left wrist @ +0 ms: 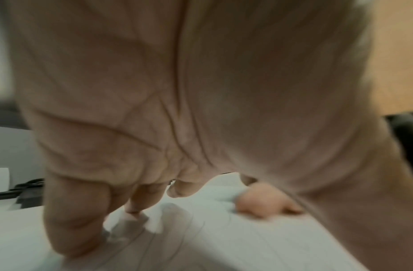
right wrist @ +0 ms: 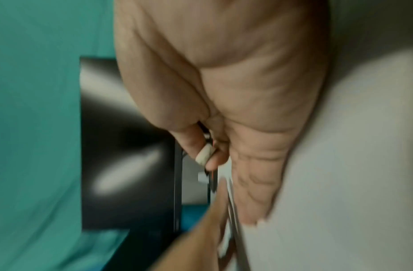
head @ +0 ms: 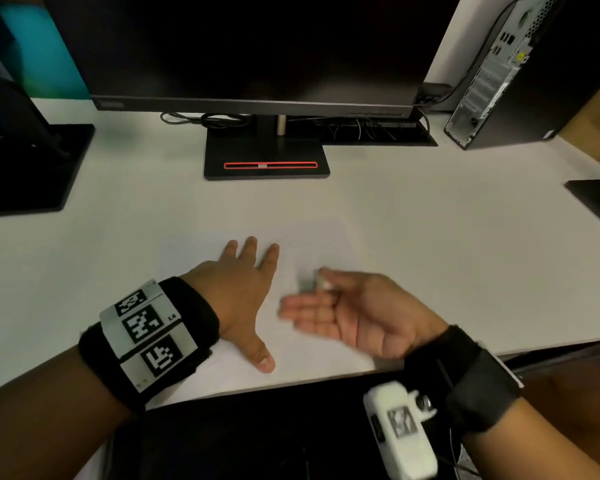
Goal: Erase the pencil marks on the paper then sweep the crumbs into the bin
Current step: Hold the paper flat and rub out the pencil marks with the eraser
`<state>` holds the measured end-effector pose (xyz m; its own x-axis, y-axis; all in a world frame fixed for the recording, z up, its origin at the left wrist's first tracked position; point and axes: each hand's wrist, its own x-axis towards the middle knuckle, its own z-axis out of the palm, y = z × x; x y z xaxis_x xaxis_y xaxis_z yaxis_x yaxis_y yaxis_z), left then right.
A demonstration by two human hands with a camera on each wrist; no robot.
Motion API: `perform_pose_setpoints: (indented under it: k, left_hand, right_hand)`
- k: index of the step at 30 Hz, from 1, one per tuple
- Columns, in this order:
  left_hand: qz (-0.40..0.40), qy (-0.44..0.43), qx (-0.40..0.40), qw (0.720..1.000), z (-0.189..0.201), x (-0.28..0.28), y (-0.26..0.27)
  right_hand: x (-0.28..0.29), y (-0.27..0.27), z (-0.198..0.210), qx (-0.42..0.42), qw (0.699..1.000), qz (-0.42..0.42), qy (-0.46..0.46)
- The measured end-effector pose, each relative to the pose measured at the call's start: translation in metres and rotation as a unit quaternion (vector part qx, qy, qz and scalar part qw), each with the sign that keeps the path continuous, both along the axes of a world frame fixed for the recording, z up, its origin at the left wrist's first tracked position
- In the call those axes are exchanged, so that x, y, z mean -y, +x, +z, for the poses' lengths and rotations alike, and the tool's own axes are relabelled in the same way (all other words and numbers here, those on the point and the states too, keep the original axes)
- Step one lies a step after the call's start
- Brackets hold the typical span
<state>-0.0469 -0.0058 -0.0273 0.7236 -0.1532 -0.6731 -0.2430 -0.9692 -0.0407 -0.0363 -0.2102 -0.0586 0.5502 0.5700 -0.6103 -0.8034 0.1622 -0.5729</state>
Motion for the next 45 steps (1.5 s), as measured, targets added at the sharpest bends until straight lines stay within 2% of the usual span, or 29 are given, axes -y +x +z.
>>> perform_pose_setpoints:
  k: [1,3,5,7,8,10,11,12,13,15,17,19,20,22,24,26,27,28,30,32,33,34,35,37,38,39,40,43,45]
  left_hand:
    - [0.001,-0.001,-0.001,1.000,0.000,0.000,-0.001]
    - [0.000,-0.002,-0.001,1.000,0.001,0.000,-0.003]
    - [-0.002,-0.004,-0.004,1.000,0.002,0.002,-0.005]
    - [-0.006,-0.008,-0.001,1.000,0.003,0.004,-0.006]
    - [-0.008,-0.011,-0.001,1.000,0.003,0.004,-0.007]
    - [-0.011,-0.018,0.000,1.000,0.003,0.006,-0.009]
    - [-0.011,-0.020,0.000,1.000,0.003,0.007,-0.010]
    - [-0.011,-0.022,-0.002,1.000,0.003,0.007,-0.011]
    - [-0.011,-0.022,-0.002,1.000,0.003,0.007,-0.012]
    - [-0.012,-0.021,0.004,1.000,0.002,0.007,-0.013]
    - [-0.012,-0.017,0.008,1.000,0.003,0.006,-0.014]
    - [-0.013,-0.011,0.006,1.000,0.003,0.006,-0.014]
    - [-0.014,-0.008,0.007,1.000,0.003,0.007,-0.013]
    - [-0.013,-0.006,0.008,1.000,0.003,0.008,-0.012]
    - [-0.012,-0.005,0.009,1.000,0.002,0.008,-0.011]
    - [-0.006,-0.007,0.005,1.000,0.000,0.007,-0.011]
    - [-0.001,-0.010,0.002,1.000,0.000,0.006,-0.011]
    - [0.004,-0.011,-0.001,1.000,0.000,0.006,-0.011]
    - [0.008,-0.012,-0.005,1.000,0.000,0.005,-0.012]
    - [0.006,-0.013,-0.010,1.000,0.000,0.004,-0.013]
    - [0.003,-0.014,-0.014,1.000,0.000,0.003,-0.014]
    - [-0.002,-0.016,-0.019,1.000,0.000,0.003,-0.013]
    - [-0.005,-0.018,-0.023,1.000,0.000,0.003,-0.013]
    - [-0.001,-0.020,-0.035,0.999,0.001,0.004,-0.012]
    - [0.006,-0.022,-0.039,0.999,0.000,0.005,-0.012]
    - [0.015,-0.027,-0.041,0.999,0.000,0.007,-0.012]
    - [0.023,-0.033,-0.040,0.998,-0.002,0.008,-0.012]
    - [0.037,-0.043,-0.025,0.998,-0.007,0.009,-0.013]
    - [0.039,-0.042,-0.020,0.998,-0.008,0.010,-0.014]
  right_hand:
    - [0.004,0.014,-0.001,-0.009,0.996,-0.087,0.007]
    - [0.014,0.039,-0.001,0.035,0.963,-0.266,0.020]
    - [0.020,0.046,0.003,0.095,0.926,-0.366,0.007]
    - [0.014,0.035,0.009,0.103,0.936,-0.334,0.038]
    - [0.007,0.026,0.010,0.092,0.958,-0.266,0.047]
    - [-0.009,0.007,0.012,0.086,0.995,-0.053,-0.005]
    - [-0.013,0.003,0.010,0.080,0.996,0.037,-0.034]
    - [-0.016,0.003,0.009,0.068,0.994,0.076,-0.045]
    - [-0.016,0.008,0.008,0.047,0.997,0.052,-0.043]
    - [-0.009,0.034,0.001,0.028,0.993,-0.116,-0.023]
    - [0.004,0.058,0.002,0.071,0.950,-0.303,-0.021]
    - [0.018,0.069,0.004,0.119,0.907,-0.401,-0.046]
    - [0.021,0.069,0.005,0.123,0.904,-0.406,-0.045]
    - [0.015,0.061,0.008,0.101,0.936,-0.336,-0.017]
    - [0.001,0.043,0.009,0.063,0.985,-0.161,-0.012]
    - [-0.007,0.033,0.007,0.037,0.999,0.010,-0.028]
    - [-0.007,0.035,0.005,0.025,0.999,0.039,-0.027]
    - [-0.005,0.041,0.004,0.015,0.999,0.021,-0.024]
    - [0.007,0.064,0.002,0.025,0.989,-0.145,-0.025]
    - [0.024,0.084,0.008,0.081,0.942,-0.321,-0.053]
    - [0.033,0.089,0.010,0.106,0.922,-0.365,-0.070]
    - [0.040,0.089,0.013,0.126,0.916,-0.369,-0.090]
    - [0.043,0.087,0.016,0.140,0.926,-0.334,-0.107]
    - [0.043,0.078,0.022,0.195,0.948,-0.165,-0.188]
    - [0.040,0.072,0.024,0.242,0.937,-0.056,-0.244]
    - [0.037,0.068,0.026,0.295,0.907,0.048,-0.296]
    - [0.034,0.064,0.027,0.342,0.865,0.137,-0.341]
    - [0.024,0.064,0.031,0.454,0.706,0.305,-0.450]
    - [0.022,0.071,0.032,0.514,0.593,0.357,-0.506]
